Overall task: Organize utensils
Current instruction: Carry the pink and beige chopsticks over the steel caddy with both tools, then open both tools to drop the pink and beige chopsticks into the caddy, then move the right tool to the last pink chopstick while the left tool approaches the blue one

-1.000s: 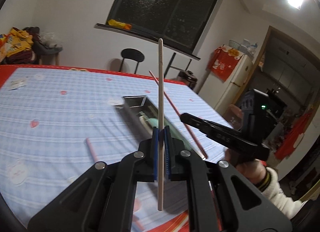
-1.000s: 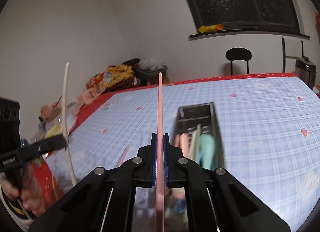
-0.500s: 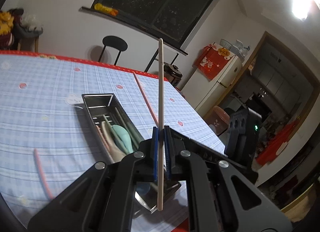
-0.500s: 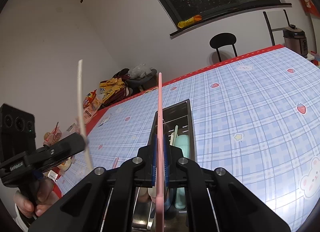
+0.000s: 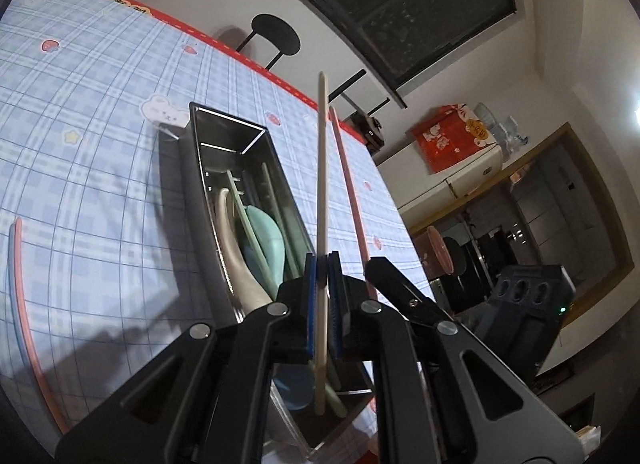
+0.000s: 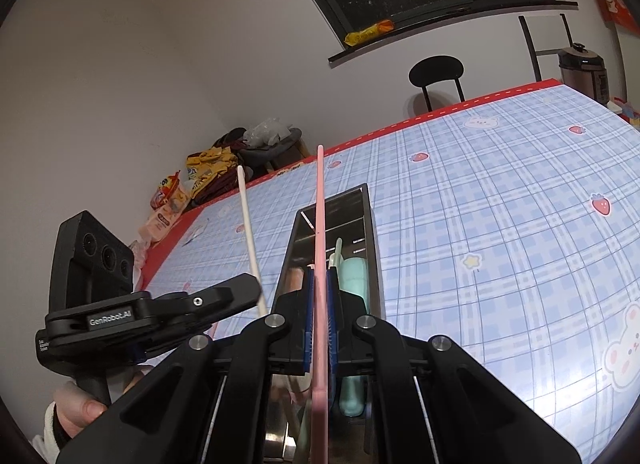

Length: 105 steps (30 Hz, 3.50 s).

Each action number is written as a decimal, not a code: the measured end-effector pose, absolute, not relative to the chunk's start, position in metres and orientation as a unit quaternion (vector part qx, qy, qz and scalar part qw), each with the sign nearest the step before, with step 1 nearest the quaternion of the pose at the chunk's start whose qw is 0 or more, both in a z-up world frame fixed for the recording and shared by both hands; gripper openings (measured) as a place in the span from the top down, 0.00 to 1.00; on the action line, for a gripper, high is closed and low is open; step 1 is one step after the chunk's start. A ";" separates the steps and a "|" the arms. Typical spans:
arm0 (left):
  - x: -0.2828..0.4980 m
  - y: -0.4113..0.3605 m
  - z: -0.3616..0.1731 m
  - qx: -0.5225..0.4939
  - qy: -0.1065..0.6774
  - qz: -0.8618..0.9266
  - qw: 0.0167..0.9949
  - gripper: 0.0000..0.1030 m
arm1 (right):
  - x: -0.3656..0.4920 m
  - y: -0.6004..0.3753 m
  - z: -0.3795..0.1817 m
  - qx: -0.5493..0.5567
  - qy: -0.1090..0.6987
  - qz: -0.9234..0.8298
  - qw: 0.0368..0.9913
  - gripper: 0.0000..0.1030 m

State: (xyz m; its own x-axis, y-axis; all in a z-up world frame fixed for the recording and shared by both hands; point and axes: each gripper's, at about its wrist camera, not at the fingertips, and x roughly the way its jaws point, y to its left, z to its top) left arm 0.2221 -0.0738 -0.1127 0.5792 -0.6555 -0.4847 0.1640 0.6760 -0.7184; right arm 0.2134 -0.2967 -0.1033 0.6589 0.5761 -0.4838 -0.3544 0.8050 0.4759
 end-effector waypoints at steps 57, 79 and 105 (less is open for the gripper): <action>0.141 0.021 -0.106 -0.039 0.336 -0.044 0.940 0.06 | 0.168 -0.224 -0.101 -0.051 0.224 0.187 0.955 0.06; 0.100 0.085 -0.109 -0.077 0.349 0.006 0.934 0.06 | 0.117 -0.133 -0.108 -0.059 0.292 0.348 0.889 0.42; 0.092 0.079 -0.126 -0.058 0.363 -0.009 0.930 0.06 | 0.123 -0.093 -0.146 -0.135 0.392 0.338 0.845 0.70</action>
State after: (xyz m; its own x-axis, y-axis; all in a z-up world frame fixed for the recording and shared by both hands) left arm 0.0916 0.0786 -0.1261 0.7366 -0.0584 -0.6738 -0.0264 0.9930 -0.1150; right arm 0.1231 -0.0926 -0.1463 0.4644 0.4651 -0.7537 -0.6771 0.7350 0.0362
